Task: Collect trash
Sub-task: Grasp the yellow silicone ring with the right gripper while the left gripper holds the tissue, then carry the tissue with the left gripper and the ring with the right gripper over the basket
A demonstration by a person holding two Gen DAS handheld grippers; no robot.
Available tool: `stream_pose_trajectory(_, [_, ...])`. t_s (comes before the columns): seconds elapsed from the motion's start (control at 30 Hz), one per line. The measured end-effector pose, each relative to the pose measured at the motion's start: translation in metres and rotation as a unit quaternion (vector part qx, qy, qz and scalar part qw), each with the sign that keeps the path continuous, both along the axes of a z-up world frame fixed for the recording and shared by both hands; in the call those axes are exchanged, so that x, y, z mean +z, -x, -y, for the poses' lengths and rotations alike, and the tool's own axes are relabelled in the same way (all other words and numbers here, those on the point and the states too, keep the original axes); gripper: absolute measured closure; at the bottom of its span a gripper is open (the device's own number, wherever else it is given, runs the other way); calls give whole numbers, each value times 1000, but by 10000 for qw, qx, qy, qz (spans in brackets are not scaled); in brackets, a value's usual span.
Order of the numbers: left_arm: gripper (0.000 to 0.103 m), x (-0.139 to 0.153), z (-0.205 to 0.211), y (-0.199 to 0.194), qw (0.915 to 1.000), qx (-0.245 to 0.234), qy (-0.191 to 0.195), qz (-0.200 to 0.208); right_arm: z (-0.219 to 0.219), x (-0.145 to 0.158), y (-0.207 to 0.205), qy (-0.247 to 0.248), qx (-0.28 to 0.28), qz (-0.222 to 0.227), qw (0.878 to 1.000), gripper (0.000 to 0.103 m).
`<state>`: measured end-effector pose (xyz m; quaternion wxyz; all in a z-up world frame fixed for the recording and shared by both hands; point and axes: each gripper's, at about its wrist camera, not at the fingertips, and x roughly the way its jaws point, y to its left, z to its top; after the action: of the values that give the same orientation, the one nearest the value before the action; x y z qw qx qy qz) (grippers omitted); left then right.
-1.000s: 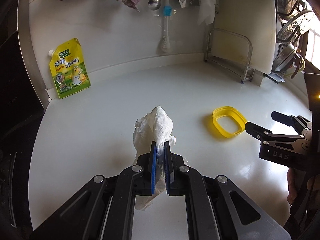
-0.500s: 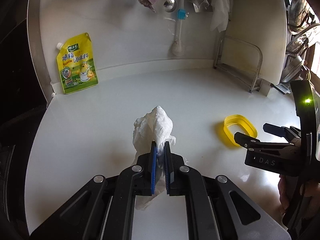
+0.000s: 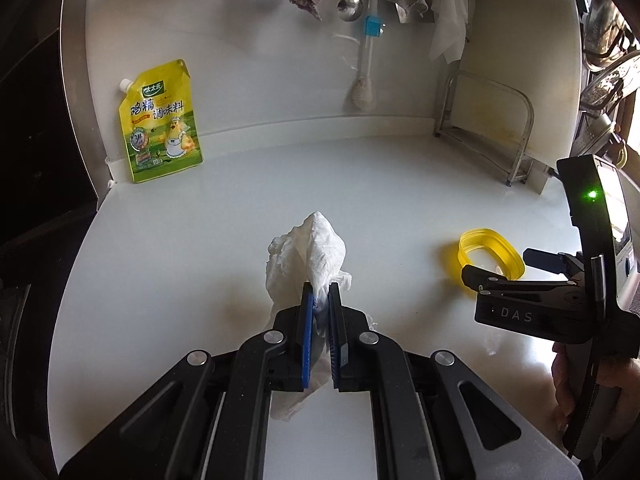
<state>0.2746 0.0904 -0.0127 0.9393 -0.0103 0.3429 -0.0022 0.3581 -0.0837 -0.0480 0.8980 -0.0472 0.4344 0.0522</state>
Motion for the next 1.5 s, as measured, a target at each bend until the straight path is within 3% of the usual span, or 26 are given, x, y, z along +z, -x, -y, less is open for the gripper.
stream_pose_trajectory(0.23, [95,-2,2,0,10000,-18,-16,-13,-6,-1,-6,96,-111,-37,9999,15])
stream_pose_trajectory(0.33, [95,-3,3,0,10000,-29,-12,-11,-5,-2,-6,-93,-82,-120,9999,15])
stream_pose_trajectory(0.5, [95,-3,3,0,10000,-36,2,10,-9,1,-3,-170,67,-95,9998,34])
stream_pose_trajectory(0.77, [95,-2,1,3,9999,-93,86,41,-13,2,9,-105,112,-27,9999,36])
stream_pose_trajectory(1.1, [95,2,2,19,9996,-197,119,144,6,3,70,-236,-41,19,9997,36])
stream_pose_trajectory(1.5, [95,8,15,90,9987,-481,-28,188,24,21,165,-564,-306,334,9974,36])
